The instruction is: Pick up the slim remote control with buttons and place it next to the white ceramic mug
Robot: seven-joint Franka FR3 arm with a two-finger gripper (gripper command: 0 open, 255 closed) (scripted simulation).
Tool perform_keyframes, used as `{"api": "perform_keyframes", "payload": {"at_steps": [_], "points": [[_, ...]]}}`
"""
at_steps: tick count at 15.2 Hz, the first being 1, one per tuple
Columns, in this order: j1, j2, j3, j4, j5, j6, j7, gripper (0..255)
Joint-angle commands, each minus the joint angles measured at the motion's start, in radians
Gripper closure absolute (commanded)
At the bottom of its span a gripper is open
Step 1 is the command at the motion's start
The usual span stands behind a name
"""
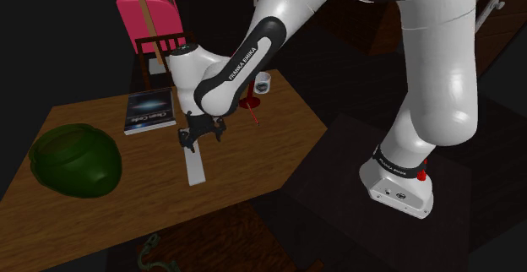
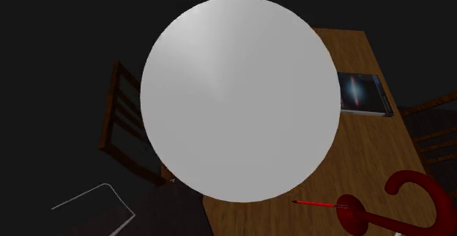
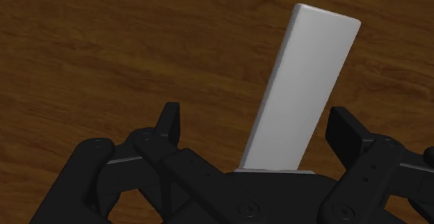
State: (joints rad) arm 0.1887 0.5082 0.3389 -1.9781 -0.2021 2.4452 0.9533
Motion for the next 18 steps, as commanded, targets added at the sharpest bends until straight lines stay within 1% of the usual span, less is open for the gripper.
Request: {"api": "perform_keyframes", "payload": {"at_steps": [1, 5, 13, 18], "points": [[0.032, 0.085, -0.025, 0.084, -0.027, 0.004, 0.033, 0], [0.089, 0.244, -0.065, 0.273, -0.055, -0.015, 0.078, 0], [0.108, 0.331, -0.087, 0.308, -0.074, 0.037, 0.089, 0], [0.108, 0.331, -0.087, 0.308, -0.074, 0.037, 0.089, 0]]}}
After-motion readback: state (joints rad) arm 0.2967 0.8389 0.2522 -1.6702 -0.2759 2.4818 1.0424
